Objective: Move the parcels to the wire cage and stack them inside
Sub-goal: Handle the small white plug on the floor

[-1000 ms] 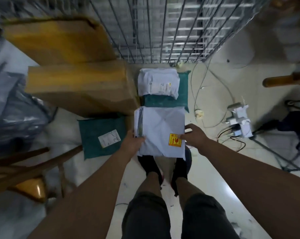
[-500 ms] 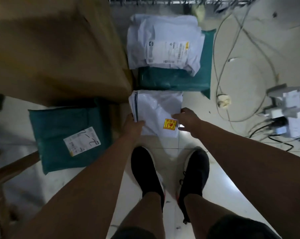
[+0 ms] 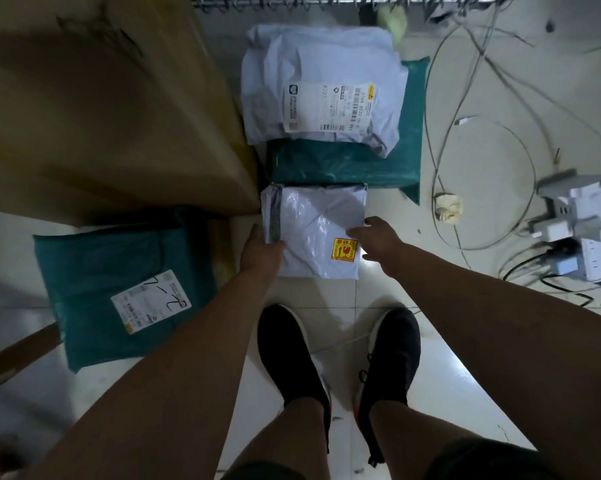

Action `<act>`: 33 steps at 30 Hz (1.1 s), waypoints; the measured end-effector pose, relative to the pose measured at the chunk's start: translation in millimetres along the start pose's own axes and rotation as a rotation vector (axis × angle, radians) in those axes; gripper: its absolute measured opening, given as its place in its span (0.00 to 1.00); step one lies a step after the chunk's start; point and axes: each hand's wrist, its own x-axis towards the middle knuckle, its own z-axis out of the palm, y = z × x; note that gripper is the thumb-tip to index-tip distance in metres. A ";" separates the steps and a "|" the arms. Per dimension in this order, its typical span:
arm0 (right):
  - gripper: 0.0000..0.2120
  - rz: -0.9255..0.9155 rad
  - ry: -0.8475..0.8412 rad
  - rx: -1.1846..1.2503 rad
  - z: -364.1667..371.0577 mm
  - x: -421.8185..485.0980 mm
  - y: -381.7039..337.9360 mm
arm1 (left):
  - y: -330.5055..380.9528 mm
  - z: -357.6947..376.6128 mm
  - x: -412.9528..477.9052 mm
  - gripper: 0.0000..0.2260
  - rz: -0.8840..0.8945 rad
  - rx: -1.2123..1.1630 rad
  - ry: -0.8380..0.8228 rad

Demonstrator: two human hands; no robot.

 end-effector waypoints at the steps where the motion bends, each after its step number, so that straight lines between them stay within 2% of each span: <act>1: 0.27 -0.011 0.016 -0.027 -3.5 -9.9 -3.2 | 4.5 -4.5 -10.0 0.30 -0.015 0.021 0.001; 3: 0.30 -0.026 0.026 -0.028 -13.7 -37.2 -10.9 | 19.7 -15.2 -36.8 0.25 -0.063 0.075 -0.032; 5: 0.30 -0.024 -0.011 0.046 -28.7 -74.1 -20.7 | 44.3 -27.6 -73.5 0.19 -0.081 0.081 -0.069; 10: 0.14 -0.063 -0.122 0.264 -83.0 -203.3 -56.0 | 120.4 -62.3 -186.8 0.13 0.095 0.100 -0.146; 13: 0.11 -0.100 -0.131 0.361 -116.9 -297.1 -80.6 | 173.7 -88.3 -267.3 0.10 0.149 0.029 -0.191; 18: 0.04 -0.158 -0.085 0.442 -158.8 -456.5 -105.6 | 234.0 -130.5 -393.5 0.09 0.150 0.084 -0.218; 20: 0.04 -0.180 -0.060 0.480 -172.1 -510.2 -105.2 | 244.3 -144.0 -439.8 0.07 0.155 0.108 -0.191; 23: 0.04 -0.202 -0.020 0.519 -188.9 -570.7 -92.9 | 253.6 -150.8 -496.7 0.10 0.237 0.195 -0.213; 26: 0.02 -0.216 0.004 0.576 -203.9 -612.8 -69.3 | 261.7 -143.2 -544.1 0.07 0.299 0.223 -0.252; 33: 0.02 -0.230 0.107 0.718 -256.6 -667.5 18.2 | 275.1 -73.6 -632.2 0.11 0.476 0.430 -0.382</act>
